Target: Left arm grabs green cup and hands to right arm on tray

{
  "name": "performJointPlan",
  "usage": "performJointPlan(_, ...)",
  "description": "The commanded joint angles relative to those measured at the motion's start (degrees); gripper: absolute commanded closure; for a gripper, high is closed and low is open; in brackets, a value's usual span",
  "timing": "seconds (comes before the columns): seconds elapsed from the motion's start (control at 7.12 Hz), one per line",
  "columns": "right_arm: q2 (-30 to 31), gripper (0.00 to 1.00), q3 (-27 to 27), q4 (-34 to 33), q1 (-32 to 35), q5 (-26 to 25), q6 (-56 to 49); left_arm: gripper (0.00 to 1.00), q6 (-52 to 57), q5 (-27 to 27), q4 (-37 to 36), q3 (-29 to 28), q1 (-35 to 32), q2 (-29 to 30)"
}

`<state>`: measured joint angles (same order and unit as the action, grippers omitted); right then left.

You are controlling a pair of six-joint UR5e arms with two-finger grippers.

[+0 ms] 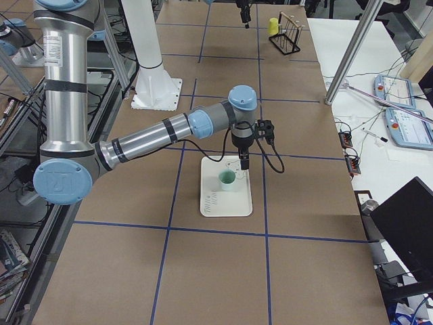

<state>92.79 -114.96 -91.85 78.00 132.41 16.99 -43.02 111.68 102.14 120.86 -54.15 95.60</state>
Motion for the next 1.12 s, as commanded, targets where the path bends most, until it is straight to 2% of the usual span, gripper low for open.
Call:
performJointPlan(0.0, 3.3, 0.0, 1.0, -3.0, 8.6, 1.7, -8.2, 0.0, 22.7, 12.7, -5.7, -0.2, -14.2, -5.8)
performJointPlan(0.14, 6.1, 0.0, 0.9, -2.8, 10.6, 1.8, -8.3, 0.0, 36.6, 17.3, -13.4, -0.9, -20.5, -5.8)
performJointPlan(0.28, 9.7, 0.0, 0.8, -2.3, 12.7, 1.5, -8.3, 0.0, 46.2, 17.4, -21.3, -0.9, -24.0, -5.8)
performJointPlan(0.42, 9.9, 0.0, 0.4, -2.4, 14.4, 1.6, -8.4, 0.0, 51.0, 17.6, -27.1, -1.0, -25.8, -6.0)
performJointPlan(0.7, 11.3, 0.0, -0.3, -2.7, 14.6, 1.7, -10.9, 0.0, 51.0, 18.2, -34.3, -1.5, -26.2, -5.9)
performJointPlan(0.84, 12.8, 0.0, -1.5, -2.8, 14.6, 1.7, -12.8, 0.0, 51.4, 18.4, -33.8, -4.0, -26.2, -5.8)
performJointPlan(0.98, 13.1, 0.0, -1.4, -2.8, 14.6, 1.8, -13.8, 0.0, 51.2, 18.8, -33.8, -4.1, -26.2, -6.0)
